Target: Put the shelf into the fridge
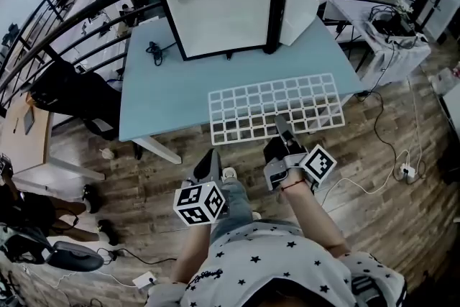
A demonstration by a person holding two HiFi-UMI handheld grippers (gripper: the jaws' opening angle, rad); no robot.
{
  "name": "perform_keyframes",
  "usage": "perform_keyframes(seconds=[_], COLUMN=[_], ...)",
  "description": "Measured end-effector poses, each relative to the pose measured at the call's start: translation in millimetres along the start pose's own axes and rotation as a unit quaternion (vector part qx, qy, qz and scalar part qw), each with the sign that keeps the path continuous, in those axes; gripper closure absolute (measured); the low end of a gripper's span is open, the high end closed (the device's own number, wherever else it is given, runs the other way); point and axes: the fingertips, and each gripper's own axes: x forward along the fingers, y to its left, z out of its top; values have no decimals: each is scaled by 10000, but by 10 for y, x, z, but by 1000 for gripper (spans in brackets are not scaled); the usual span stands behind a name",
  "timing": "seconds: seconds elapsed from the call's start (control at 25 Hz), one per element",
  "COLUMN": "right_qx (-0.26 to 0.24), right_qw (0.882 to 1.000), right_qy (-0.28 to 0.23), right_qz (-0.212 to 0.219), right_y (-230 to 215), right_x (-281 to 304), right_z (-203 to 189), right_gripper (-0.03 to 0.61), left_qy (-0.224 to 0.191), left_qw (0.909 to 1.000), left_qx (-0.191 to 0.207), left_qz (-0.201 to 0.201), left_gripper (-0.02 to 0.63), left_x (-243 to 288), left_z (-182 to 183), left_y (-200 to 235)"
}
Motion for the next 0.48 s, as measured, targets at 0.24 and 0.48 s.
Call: perform_keyframes(seconds=[0.24,0.48], right_qx=[62,124], right_qw=[9999,9998], right_qy=[-7,-49], right_qz=[89,118], right_y=[-24,-82], right_x=[404,785], right_z=[115,244], right_gripper=[540,540], left_qy=[-15,-35], left_qw=[10000,10000], left_qx=[21,61], left_qz=[33,44], left_gripper=[609,609], left_x=[322,655], left_z=[162,344], left_y=[148,283])
